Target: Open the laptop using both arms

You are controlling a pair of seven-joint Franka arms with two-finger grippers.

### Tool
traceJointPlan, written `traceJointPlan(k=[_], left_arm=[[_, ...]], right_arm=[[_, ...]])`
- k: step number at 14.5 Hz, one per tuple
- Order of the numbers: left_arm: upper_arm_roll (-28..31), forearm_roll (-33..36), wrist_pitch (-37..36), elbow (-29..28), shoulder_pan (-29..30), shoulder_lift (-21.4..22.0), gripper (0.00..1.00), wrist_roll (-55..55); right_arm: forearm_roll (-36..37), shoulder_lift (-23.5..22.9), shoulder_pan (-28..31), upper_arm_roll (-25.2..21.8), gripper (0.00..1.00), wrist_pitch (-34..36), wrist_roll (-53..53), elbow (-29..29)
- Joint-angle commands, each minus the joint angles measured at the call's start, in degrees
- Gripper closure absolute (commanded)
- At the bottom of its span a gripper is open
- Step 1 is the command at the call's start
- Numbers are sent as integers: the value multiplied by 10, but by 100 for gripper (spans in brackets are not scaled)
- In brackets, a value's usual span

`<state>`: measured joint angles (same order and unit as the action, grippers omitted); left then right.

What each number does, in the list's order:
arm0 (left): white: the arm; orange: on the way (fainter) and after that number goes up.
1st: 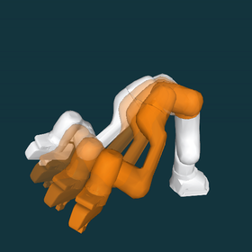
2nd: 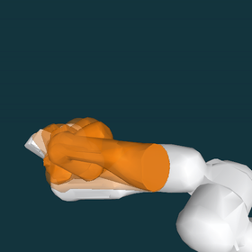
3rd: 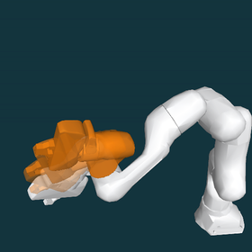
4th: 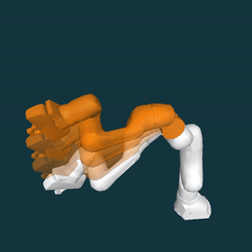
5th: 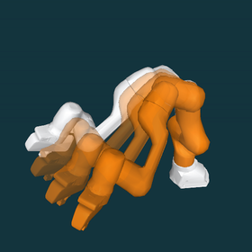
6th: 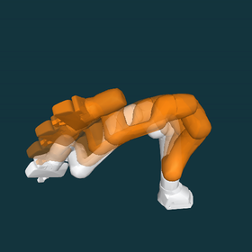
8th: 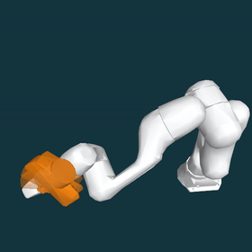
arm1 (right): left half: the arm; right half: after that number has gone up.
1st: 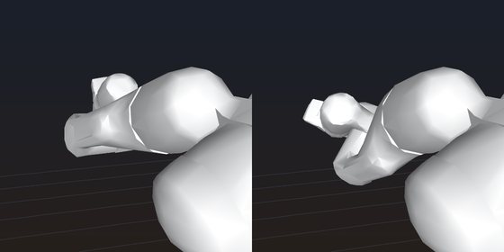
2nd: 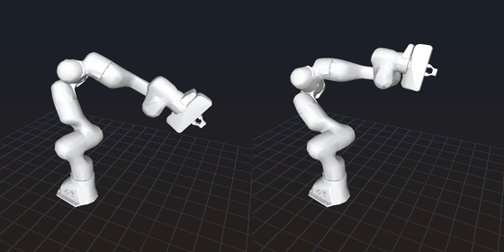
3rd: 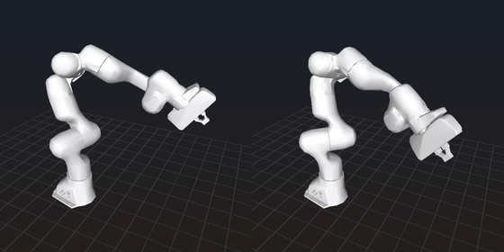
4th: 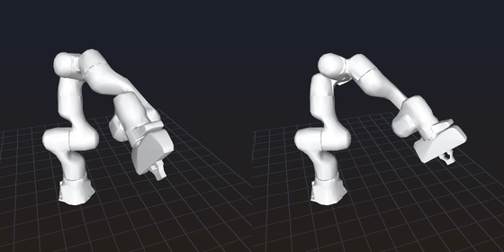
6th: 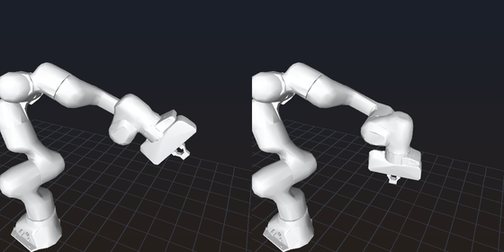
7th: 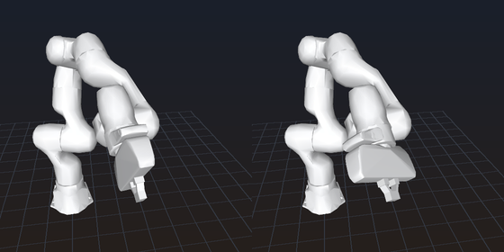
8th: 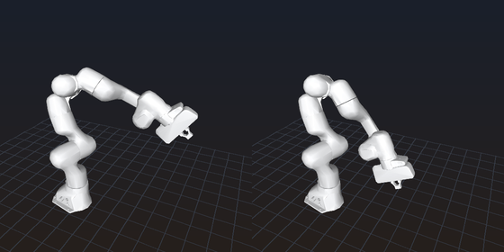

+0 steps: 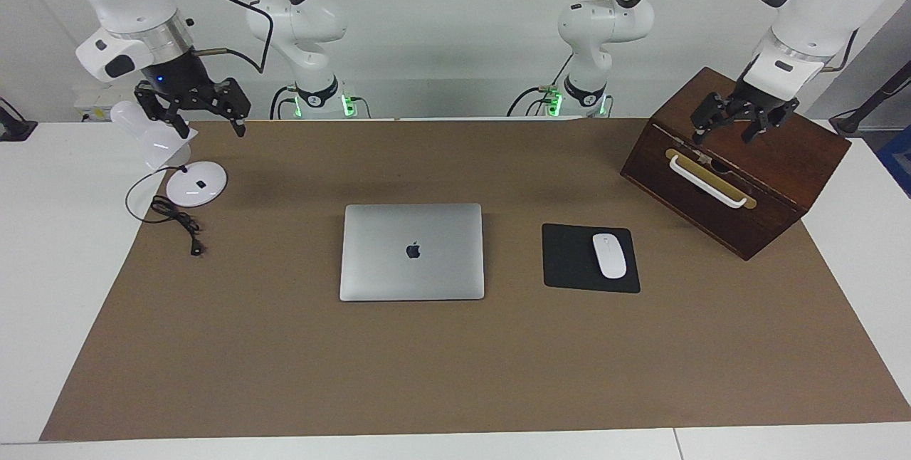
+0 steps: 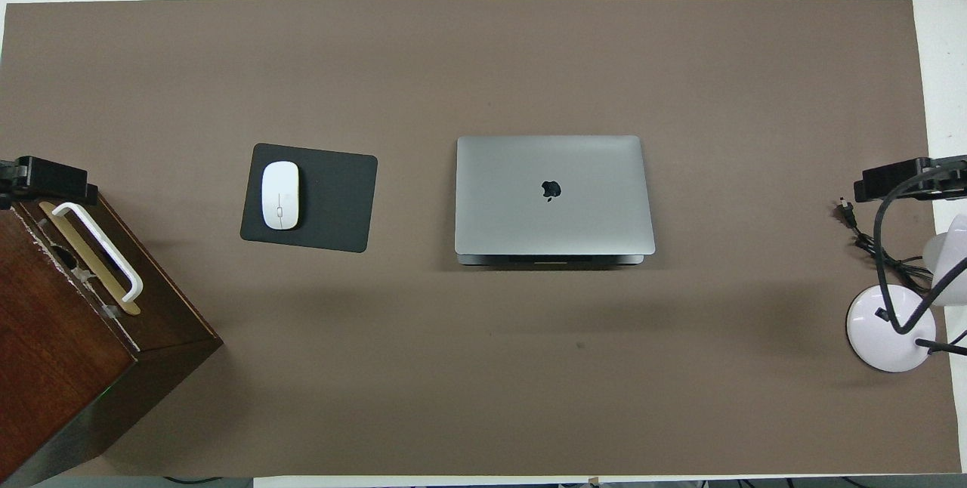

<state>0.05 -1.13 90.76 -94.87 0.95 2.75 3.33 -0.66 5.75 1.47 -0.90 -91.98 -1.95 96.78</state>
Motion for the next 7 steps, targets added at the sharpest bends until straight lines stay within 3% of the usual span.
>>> traceJointPlan(k=[1,7], left_arm=[[2,13,2,-14,-5,13,0,-9],[2,12,-1,-14,-2,14,0,-6]], right_arm=[[8,14,9,4,0,0,1,14],[8,14,13,4,0,-4,-1,15]])
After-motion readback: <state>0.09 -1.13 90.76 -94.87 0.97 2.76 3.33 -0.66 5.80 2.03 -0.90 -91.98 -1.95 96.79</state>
